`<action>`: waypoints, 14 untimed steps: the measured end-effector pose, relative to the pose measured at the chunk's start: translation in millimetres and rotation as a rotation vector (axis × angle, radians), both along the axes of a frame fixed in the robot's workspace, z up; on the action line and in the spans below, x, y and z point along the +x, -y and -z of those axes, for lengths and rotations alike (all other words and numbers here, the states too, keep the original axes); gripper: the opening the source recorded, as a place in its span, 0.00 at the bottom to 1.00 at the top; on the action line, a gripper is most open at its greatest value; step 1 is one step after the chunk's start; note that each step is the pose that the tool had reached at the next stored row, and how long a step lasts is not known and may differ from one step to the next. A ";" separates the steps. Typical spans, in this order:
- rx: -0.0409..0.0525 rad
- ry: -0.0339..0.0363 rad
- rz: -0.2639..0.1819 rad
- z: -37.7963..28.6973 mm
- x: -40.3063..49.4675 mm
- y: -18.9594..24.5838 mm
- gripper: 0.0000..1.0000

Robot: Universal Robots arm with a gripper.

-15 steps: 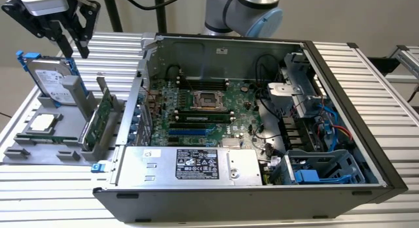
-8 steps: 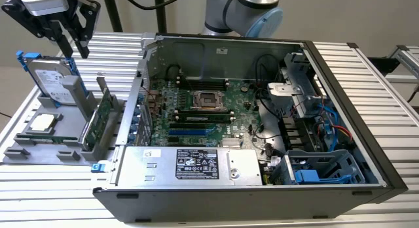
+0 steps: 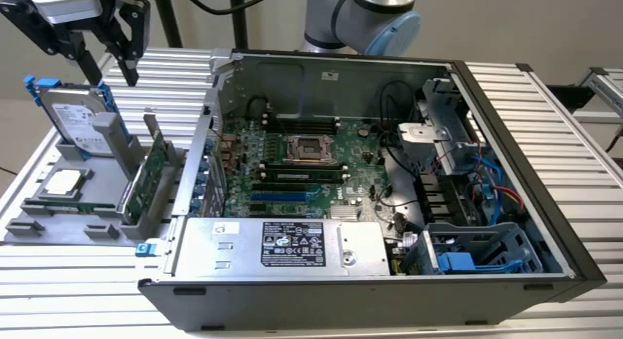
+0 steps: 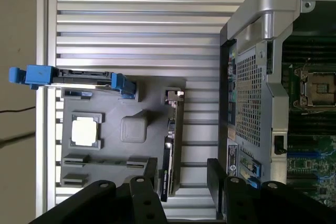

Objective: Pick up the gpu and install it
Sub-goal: 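Pick up the gpu and move the gpu toward the slot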

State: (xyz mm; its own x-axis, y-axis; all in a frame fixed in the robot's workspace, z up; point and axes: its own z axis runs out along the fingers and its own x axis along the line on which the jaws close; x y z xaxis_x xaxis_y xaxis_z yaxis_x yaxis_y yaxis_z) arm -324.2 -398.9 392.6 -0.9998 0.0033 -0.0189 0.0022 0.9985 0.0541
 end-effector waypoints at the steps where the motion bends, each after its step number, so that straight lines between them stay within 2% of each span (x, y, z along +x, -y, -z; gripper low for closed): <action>1: -0.0001 -0.0002 -0.001 0.0 0.0 0.0 1.00; 14: 0.0001 0.0001 -0.001 2.6 0.1 1.9 1.00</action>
State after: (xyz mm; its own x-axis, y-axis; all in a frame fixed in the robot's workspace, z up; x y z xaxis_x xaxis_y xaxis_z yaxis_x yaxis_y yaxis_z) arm -324.2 -400.8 390.1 -0.9998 0.0021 -0.0190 0.0011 0.9985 0.0542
